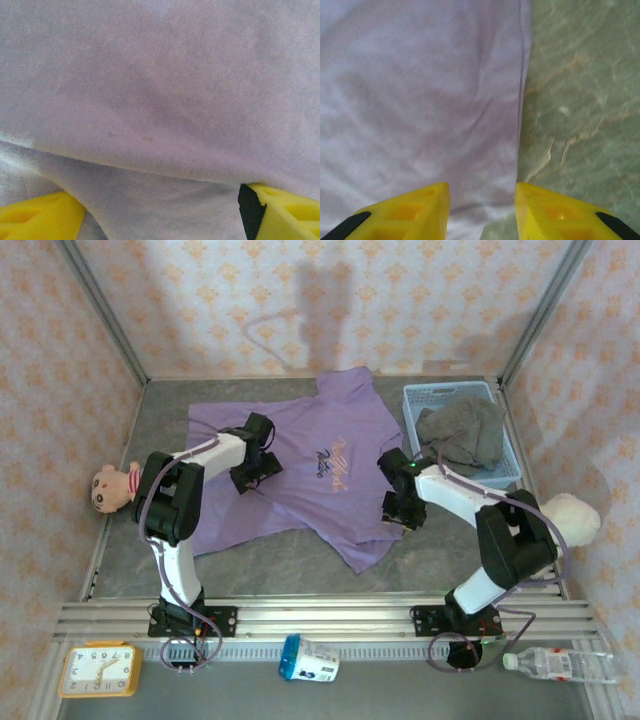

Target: Fold and stack the mixed laundry pile

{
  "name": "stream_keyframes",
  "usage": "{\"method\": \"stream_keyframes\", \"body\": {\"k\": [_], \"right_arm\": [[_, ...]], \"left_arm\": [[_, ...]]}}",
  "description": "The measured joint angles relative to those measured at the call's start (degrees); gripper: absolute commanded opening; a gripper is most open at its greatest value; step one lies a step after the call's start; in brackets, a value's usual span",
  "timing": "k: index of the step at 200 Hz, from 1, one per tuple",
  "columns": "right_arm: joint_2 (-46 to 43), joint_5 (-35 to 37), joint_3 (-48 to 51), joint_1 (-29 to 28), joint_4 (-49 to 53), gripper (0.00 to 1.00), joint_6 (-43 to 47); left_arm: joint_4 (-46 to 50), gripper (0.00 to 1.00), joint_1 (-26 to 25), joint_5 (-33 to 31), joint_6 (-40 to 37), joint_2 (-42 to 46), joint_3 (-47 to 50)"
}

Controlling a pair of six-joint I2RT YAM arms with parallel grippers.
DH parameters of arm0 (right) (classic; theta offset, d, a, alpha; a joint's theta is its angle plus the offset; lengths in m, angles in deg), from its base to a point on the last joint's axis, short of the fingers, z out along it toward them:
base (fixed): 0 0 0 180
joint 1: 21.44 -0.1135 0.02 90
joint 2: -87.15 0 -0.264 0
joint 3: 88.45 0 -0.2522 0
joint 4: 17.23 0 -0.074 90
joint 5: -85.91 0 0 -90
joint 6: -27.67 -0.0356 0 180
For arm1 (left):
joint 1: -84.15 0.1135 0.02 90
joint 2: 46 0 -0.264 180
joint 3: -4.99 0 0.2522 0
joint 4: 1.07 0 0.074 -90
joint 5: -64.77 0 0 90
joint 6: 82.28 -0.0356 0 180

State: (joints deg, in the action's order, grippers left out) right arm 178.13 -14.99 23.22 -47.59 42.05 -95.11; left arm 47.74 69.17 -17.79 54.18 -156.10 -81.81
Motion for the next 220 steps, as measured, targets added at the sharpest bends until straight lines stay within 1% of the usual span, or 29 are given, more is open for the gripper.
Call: {"method": "stream_keyframes", "body": {"k": [14,28,45,63,68,106,123,156,164,180,199,211,220], "right_arm": [[1.6,0.7,0.0,0.4,-2.2,0.36,0.0],[3.2,0.9,0.0,0.5,-3.8,0.31,-0.1],[4.2,1.1,0.0,0.4,-4.8,0.17,-0.1],[4.0,1.6,0.0,0.4,-5.3,0.05,-0.6],[3.8,1.9,0.0,0.4,-5.3,0.00,-0.7],[0.1,5.2,0.0,0.5,-3.9,0.00,0.1],[-2.0,7.0,-2.0,0.5,-0.8,0.05,0.9],[-2.2,8.7,-10.0,0.6,3.1,0.05,4.2],[-1.0,8.9,-12.7,0.7,4.0,0.07,5.0],[4.9,9.4,-20.6,0.9,5.1,0.16,7.1],[15.1,10.4,-31.5,1.5,5.7,0.32,9.2],[21.4,10.7,-37.5,1.9,5.7,0.38,10.3],[24.1,10.7,-39.4,2.1,5.4,0.41,10.8]], "left_arm": [[0.0,0.82,0.0,0.0,0.0,0.0,0.0],[0.0,0.82,0.0,0.0,-0.1,0.0,0.1],[0.0,0.82,0.0,0.0,-0.1,0.0,0.2],[-0.2,0.82,0.0,0.0,-0.1,0.1,0.5],[-0.3,0.82,0.0,0.0,-0.1,0.3,0.7],[-0.6,0.82,0.0,0.0,-0.1,1.6,2.3],[-0.6,0.82,0.0,0.0,-0.1,1.7,2.3],[-0.5,0.82,0.0,0.0,-1.2,1.7,2.3],[-0.2,0.82,0.0,0.0,-1.6,1.7,2.2],[0.6,0.82,0.0,-0.1,-2.1,1.6,1.8],[1.6,0.82,0.0,-0.2,-3.0,1.6,1.3],[2.4,0.82,0.1,-0.3,-3.1,1.4,0.5],[2.7,0.82,0.1,-0.3,-3.4,1.0,-0.2]]}}
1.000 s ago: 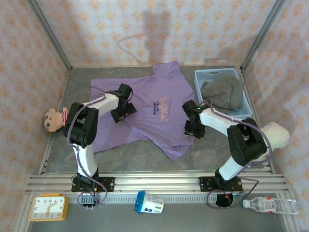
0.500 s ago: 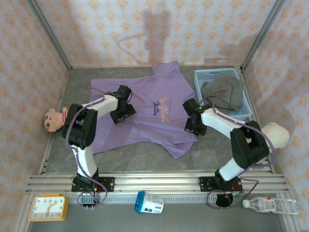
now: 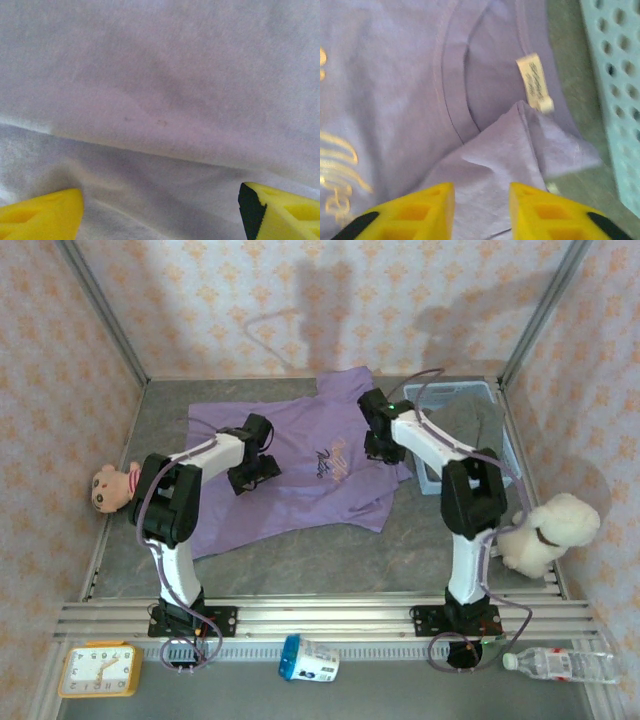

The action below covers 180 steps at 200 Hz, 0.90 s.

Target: Fold and stack the mixed laundry pile

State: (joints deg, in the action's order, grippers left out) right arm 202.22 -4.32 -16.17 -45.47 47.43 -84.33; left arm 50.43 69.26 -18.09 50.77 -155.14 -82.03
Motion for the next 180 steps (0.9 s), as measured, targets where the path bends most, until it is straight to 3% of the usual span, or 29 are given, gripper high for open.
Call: {"method": "stream_keyframes", "body": {"k": [25,53,84,136,145,173,180], "right_arm": [[-1.1,-1.3,3.6,0.3,-0.5,0.43,1.0],[-12.1,-5.5,16.1,-0.1,-1.4,0.43,1.3],[-23.1,-9.5,28.5,-4.3,-2.1,0.45,0.8],[-20.2,-13.7,37.2,-7.7,-7.1,0.42,-2.2],[-18.9,-13.7,37.2,-7.9,-8.6,0.36,-2.8],[-17.4,-11.8,36.7,-8.1,-8.7,0.01,-4.1],[-17.5,-11.6,36.7,-8.1,-8.4,0.00,-4.4]], "left_arm": [[0.6,0.82,0.0,-0.1,-1.0,-0.4,-0.9],[0.7,0.82,0.0,-0.1,-1.1,-0.4,-0.9],[0.7,0.82,0.0,-0.1,-1.1,-0.3,-0.9],[0.6,0.83,0.0,-0.1,-0.9,1.7,-0.9],[0.6,0.83,0.0,-0.1,-0.9,1.7,-0.9],[0.1,0.83,0.0,0.0,0.3,1.7,0.0],[0.0,0.83,0.0,0.1,0.5,1.7,0.4]]}}
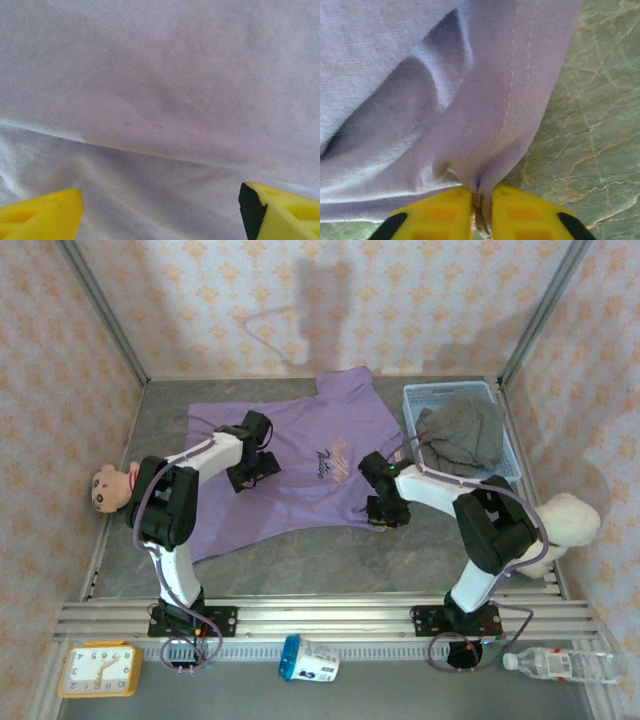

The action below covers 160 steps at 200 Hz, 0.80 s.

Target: Fold and stack the mixed laundry pile

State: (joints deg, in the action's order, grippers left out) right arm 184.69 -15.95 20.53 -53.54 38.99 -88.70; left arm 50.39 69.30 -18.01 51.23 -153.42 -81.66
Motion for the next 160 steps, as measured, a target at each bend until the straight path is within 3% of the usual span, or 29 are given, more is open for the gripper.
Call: {"method": "stream_keyframes", "body": {"k": [32,61,69,81,96,127,160], "right_arm": [[-2.8,-1.6,1.1,-1.9,1.6,0.00,-1.8],[-8.4,-14.0,-1.7,-7.3,5.2,0.00,-4.8],[-8.6,-17.7,-4.1,-8.7,5.4,0.09,-5.7],[-8.4,-23.0,-7.3,-9.9,4.6,0.31,-6.7],[-8.1,-27.2,-10.1,-10.3,4.1,0.44,-7.5],[-7.8,-25.4,-11.4,-8.7,6.1,0.48,-6.8],[-7.8,-16.8,-11.3,-2.0,7.3,0.48,-6.6]], "left_arm": [[-0.2,0.83,0.0,0.3,0.4,-0.8,0.5],[-0.2,0.83,0.0,0.4,0.3,-1.7,0.1],[-0.2,0.83,0.0,0.4,0.3,-2.4,-0.4],[0.0,0.83,0.0,0.4,0.3,-3.0,-1.0],[0.0,0.83,0.0,0.5,0.3,-3.3,-1.7],[0.0,0.83,0.2,0.9,0.1,-3.7,-2.0],[0.0,0.83,0.3,1.1,-0.1,-3.5,-1.9]]}}
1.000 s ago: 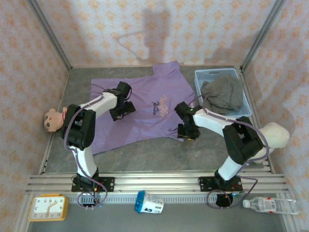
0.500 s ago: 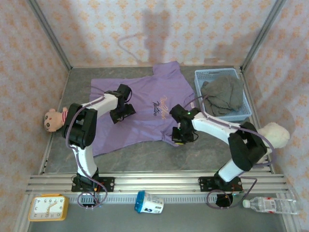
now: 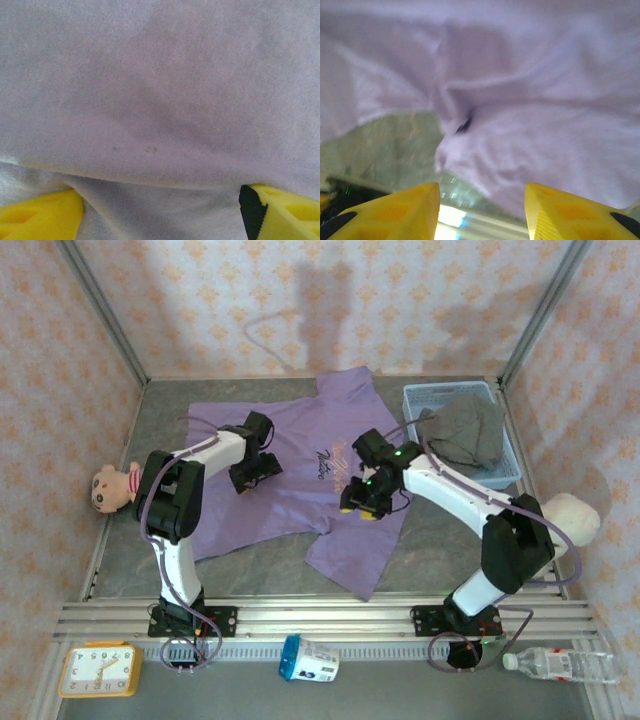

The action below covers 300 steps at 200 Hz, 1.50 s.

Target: Fold and stack the mixed laundry pile

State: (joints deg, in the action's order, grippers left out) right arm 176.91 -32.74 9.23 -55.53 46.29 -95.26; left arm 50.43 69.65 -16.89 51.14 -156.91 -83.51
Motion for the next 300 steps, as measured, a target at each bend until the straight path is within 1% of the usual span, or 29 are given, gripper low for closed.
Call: {"method": "stream_keyframes", "body": {"k": [24,46,79,106,139,172,175,179,186,200,212,256,270,287,291,300], "right_arm": [[1.4,7.2,-0.9,4.2,0.0,0.48,1.2],[8.2,11.8,-6.3,6.5,-0.9,0.48,2.0],[21.5,15.0,-18.3,8.7,-3.6,0.48,2.3],[30.5,17.3,-27.1,8.9,-4.7,0.48,2.3],[39.2,19.4,-33.9,9.2,-4.5,0.48,1.6],[41.2,20.8,-37.2,10.2,-4.6,0.50,-0.6],[41.3,20.7,-37.3,10.3,-4.6,0.53,-0.6],[41.4,20.6,-37.3,10.6,-4.7,0.53,-1.2],[41.4,20.3,-37.6,11.0,-5.0,0.54,-1.7],[42.2,19.1,-38.7,12.1,-5.9,0.59,-2.4],[43.2,17.7,-40.4,13.2,-6.6,0.61,-2.4],[50.0,14.6,-52.0,15.0,-7.5,0.63,2.4],[50.4,14.1,-53.0,15.0,-7.3,0.65,4.2],[49.7,13.8,-51.8,15.0,-7.6,0.66,5.8],[49.2,13.6,-50.9,15.0,-7.7,0.66,6.3],[47.3,13.6,-48.2,15.0,-7.7,0.66,6.7]], "left_arm": [[0.5,0.83,0.2,-0.2,-0.6,1.4,0.3],[0.8,0.83,1.5,-0.3,-1.6,3.8,0.3],[1.1,0.83,6.5,-0.6,-3.1,7.7,0.3],[1.9,0.83,10.3,-1.4,-4.4,8.0,0.3],[2.1,0.83,11.3,-1.8,-4.5,5.9,0.3],[2.1,0.83,12.7,-1.5,-4.5,-1.1,-1.3],[2.3,0.83,12.9,-1.7,-4.5,-2.0,-1.8],[3.2,0.83,13.2,-1.5,-4.4,-3.0,-2.8],[4.1,0.83,13.7,-1.3,-4.5,-3.8,-4.9],[4.0,0.83,14.6,-1.1,-4.6,-6.4,-8.8],[5.4,0.83,15.2,-1.1,-5.1,-9.3,-13.0],[9.3,0.83,16.1,0.4,-9.1,-19.4,-30.3],[9.6,0.84,16.1,0.9,-10.0,-20.7,-32.9],[10.1,0.86,16.1,2.2,-10.6,-20.6,-33.2],[10.4,0.91,16.1,2.6,-10.6,-20.5,-33.1],[10.5,0.96,16.1,3.5,-11.0,-19.9,-32.4]]}}
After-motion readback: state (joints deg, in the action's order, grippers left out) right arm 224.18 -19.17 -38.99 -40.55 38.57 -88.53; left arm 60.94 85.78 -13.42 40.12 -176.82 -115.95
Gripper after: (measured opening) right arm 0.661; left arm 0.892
